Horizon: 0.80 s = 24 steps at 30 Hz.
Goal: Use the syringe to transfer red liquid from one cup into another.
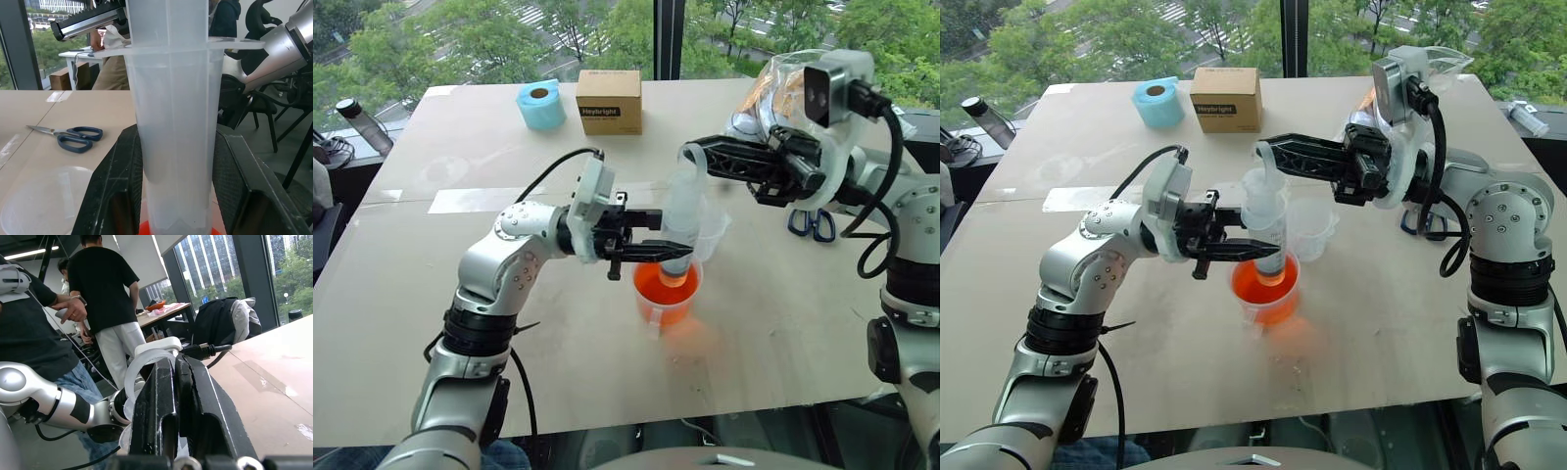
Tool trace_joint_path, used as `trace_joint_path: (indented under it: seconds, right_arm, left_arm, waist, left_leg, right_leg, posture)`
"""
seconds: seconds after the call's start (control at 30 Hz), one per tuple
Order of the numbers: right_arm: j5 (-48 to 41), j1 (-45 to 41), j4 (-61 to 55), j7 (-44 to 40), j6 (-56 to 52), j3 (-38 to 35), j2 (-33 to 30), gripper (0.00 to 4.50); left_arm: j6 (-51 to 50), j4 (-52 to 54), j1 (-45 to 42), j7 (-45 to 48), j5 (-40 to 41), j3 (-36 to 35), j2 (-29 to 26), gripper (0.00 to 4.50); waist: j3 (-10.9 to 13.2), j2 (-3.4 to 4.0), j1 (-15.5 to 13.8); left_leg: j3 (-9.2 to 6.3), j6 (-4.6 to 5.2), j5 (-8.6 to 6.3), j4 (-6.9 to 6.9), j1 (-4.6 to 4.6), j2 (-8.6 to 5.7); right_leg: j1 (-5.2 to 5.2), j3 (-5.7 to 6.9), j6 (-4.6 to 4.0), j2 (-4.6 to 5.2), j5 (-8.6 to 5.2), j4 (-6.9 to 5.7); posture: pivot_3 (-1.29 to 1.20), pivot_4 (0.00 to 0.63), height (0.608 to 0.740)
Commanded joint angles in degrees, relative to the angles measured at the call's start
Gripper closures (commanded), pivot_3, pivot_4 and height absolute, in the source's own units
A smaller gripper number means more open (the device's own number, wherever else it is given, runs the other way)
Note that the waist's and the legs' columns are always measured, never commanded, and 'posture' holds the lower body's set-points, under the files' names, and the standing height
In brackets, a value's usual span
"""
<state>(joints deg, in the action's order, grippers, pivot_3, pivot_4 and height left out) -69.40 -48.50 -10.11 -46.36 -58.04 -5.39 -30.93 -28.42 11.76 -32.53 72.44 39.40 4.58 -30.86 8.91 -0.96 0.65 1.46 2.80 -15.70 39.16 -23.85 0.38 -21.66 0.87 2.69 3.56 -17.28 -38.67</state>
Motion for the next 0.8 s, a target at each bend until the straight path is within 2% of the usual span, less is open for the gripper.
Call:
trace_joint_path:
  seconds: [0.03,0.07,0.2,0.3,0.4,0.67,0.8]
  right_arm:
    - [0.6,-2.2,1.8,-0.7,1.6,-3.8,-1.7,3.77]
    - [0.7,-2.4,2.1,-1.3,1.2,-3.9,-2.4,3.50]
    - [2.6,-3.3,5.8,-0.5,1.9,-6.3,-5.0,1.78]
    - [1.0,-1.7,8.1,-6.9,-2.7,-7.7,-11.2,1.78]
    - [1.6,-0.1,10.5,-10.2,-3.5,-8.6,-14.4,1.78]
    - [3.8,-1.4,13.3,-5.3,0.3,-12.0,-10.4,1.78]
    - [5.3,-2.3,14.4,-3.5,2.6,-12.8,-9.0,1.78]
  left_arm:
    - [0.3,2.0,-1.0,1.7,0.0,1.3,-0.3,3.14]
    - [0.2,2.1,-1.3,1.7,0.3,0.9,-0.4,3.14]
    - [-1.8,2.5,-3.2,1.0,3.1,-1.3,-0.7,3.14]
    - [-4.1,2.9,-4.7,0.1,6.2,-3.5,-1.0,3.14]
    - [-4.6,3.2,-6.0,0.0,6.6,-4.3,-1.7,3.14]
    - [-6.4,1.1,-12.0,-1.7,7.7,-5.5,-1.1,3.14]
    - [-5.6,-4.3,-16.3,-1.0,5.6,-4.9,-0.5,3.14]
  waist:
    - [0.0,0.00,0.0]
    - [0.0,-0.01,0.0]
    - [0.0,0.00,-0.1]
    - [0.0,0.00,-0.3]
    - [0.0,0.00,-0.2]
    - [0.0,0.01,0.1]
    - [0.0,0.01,-0.2]
  left_leg:
    - [0.00,0.00,0.00,-0.01,0.00,0.00]
    - [0.00,0.00,0.00,-0.01,0.00,0.00]
    - [0.00,0.00,0.00,0.00,-0.03,-0.01]
    - [-0.03,0.00,0.00,-0.02,-0.06,-0.01]
    - [-0.02,0.00,0.00,-0.09,-0.08,0.00]
    - [0.00,0.00,0.00,-0.10,-0.06,0.01]
    - [0.01,-0.01,0.01,-0.09,-0.07,0.00]
  right_leg:
    - [0.00,0.00,0.00,0.00,0.00,0.02]
    - [0.00,0.00,0.00,0.00,0.00,0.02]
    - [0.00,0.01,0.00,0.01,0.00,0.06]
    - [0.00,0.06,0.00,0.01,0.00,0.11]
    - [0.02,0.05,0.00,0.01,0.00,0.21]
    - [0.01,0.01,0.00,-0.02,0.00,0.19]
    - [0.01,0.02,0.01,-0.01,0.00,0.19]
  posture:
    - [0.00,0.150,0.740]
    - [0.00,0.150,0.740]
    - [0.00,0.150,0.740]
    - [0.00,0.150,0.740]
    - [0.00,0.150,0.740]
    - [0.00,0.150,0.740]
    - [0.00,0.150,0.740]
